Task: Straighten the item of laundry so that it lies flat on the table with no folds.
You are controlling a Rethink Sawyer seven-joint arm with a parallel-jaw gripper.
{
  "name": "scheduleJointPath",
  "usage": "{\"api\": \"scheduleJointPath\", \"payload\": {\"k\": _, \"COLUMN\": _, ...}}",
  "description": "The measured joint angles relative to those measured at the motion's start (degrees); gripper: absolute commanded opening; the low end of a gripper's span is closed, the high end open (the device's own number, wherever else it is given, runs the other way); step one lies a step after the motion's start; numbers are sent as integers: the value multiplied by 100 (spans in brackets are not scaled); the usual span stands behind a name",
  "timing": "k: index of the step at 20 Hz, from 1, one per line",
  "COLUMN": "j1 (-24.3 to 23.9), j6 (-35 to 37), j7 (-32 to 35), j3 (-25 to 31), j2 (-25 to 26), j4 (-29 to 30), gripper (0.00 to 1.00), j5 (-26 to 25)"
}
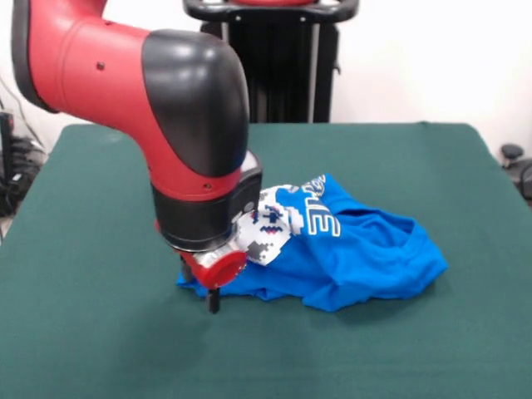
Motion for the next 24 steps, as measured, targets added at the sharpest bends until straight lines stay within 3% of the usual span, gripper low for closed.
{"api": "scheduleJointPath", "payload": {"k": 7, "j1": 164, "j6": 0, "j7": 0, "j3": 1, "j2": -21, "j4": 251, "gripper": 100, "j5": 227}}
{"api": "scheduleJointPath", "payload": {"k": 24, "j1": 270, "j6": 0, "j7": 0, "j3": -41, "j2": 40, "j4": 217, "gripper": 100, "j5": 465}}
